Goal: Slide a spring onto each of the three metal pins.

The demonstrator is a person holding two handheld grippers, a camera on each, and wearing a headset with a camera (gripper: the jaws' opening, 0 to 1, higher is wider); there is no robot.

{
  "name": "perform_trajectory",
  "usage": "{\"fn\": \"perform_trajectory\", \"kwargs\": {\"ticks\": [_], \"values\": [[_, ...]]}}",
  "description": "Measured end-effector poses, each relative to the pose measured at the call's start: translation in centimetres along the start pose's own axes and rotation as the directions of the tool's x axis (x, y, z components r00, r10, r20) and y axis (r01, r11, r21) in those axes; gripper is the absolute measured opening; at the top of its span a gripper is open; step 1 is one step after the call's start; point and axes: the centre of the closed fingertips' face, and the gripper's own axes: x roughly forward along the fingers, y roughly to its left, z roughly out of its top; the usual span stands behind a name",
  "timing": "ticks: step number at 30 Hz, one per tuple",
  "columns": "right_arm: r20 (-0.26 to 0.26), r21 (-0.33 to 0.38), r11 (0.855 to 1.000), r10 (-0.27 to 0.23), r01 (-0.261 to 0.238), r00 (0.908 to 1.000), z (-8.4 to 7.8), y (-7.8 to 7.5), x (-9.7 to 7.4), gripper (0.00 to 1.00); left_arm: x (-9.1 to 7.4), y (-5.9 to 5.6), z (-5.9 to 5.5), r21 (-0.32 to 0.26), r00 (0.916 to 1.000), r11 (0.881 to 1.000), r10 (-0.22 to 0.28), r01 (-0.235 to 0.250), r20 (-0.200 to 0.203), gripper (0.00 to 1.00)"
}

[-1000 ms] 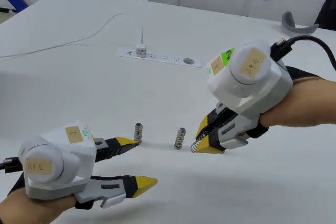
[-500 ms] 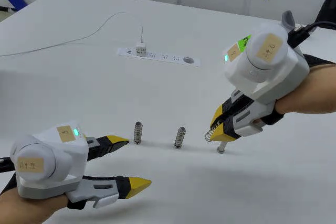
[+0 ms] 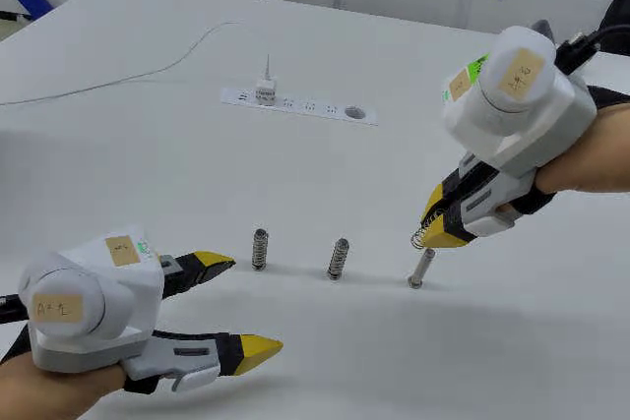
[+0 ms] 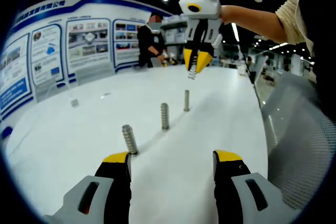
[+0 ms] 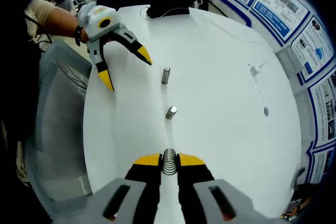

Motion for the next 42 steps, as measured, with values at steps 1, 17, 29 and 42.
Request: {"fn": "perform_trajectory", "kwargs": {"ticks": [1,17,29,42], "values": [[-0.005,0.003,1.0,0.0,0.0,1.0,-0.2,-0.1,0.0,0.13,0.0,0.0,0.0,0.0,1.0,1.0,0.001,-0.001,0.0,0.64],[-0.079,0.047,0.999,0.024,-0.02,0.9966,-2.5,-1.6,1.5,0.13,0.1,0.0,-0.2,-0.01,1.0,1.0,0.005,-0.005,-0.007,0.68],[-0.104,0.057,0.998,0.045,-0.039,0.9935,-3.0,-1.8,2.4,0.13,0.1,0.1,-0.4,-0.014,0.9999,1.0,0.01,-0.01,-0.01,0.69],[-0.117,0.07,0.996,0.065,-0.057,0.9909,-3.4,-2.0,3.1,0.13,0.3,0.0,-0.6,-0.017,0.9999,1.0,0.006,-0.006,-0.014,0.68]]}}
